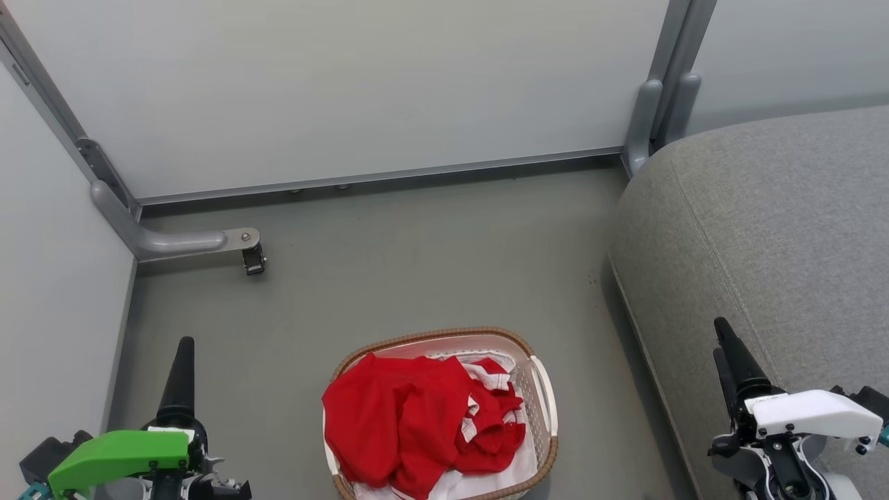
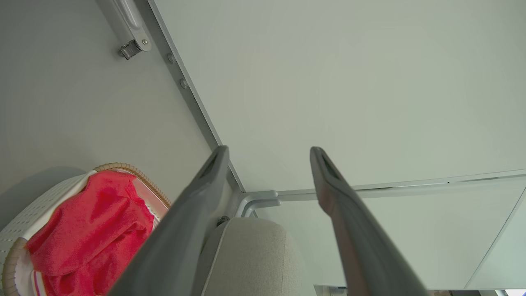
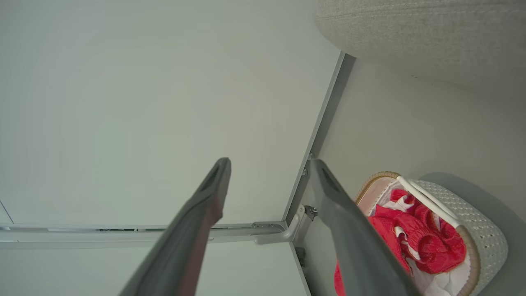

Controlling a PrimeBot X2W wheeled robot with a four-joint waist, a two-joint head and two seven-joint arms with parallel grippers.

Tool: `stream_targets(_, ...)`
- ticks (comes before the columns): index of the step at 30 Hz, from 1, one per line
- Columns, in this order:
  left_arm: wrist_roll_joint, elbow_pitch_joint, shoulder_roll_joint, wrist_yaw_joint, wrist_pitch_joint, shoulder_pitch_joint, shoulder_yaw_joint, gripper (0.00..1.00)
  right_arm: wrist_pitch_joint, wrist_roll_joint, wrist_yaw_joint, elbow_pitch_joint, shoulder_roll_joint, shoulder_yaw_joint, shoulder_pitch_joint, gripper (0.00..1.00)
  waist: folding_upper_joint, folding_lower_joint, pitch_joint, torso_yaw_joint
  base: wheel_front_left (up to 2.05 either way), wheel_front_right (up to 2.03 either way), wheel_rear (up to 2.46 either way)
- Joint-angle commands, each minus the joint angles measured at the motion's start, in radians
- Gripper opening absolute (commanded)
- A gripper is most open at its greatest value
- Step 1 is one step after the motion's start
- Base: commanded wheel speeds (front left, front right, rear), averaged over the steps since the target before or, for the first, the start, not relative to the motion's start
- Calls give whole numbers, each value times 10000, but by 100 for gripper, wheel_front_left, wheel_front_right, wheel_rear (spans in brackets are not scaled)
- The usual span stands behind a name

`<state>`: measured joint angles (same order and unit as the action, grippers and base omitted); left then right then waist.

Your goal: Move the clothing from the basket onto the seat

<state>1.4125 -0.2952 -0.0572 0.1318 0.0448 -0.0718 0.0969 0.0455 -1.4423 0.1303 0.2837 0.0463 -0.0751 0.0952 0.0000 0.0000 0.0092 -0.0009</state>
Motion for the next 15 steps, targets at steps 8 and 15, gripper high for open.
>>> stream_targets(8, -2189, 298, -255, -4, -421, -219, -123, 100, -427, 2019, 3, -209, 109, 117, 462, 100, 0, 0, 35, 4, 0, 0, 0)
stream_targets(15, -3510, 242, -437, -5, -694, -252, -341, 100, -699, 3391, 3, -117, 148, 256, 632, 100, 0, 0, 59, 10, 0, 0, 0)
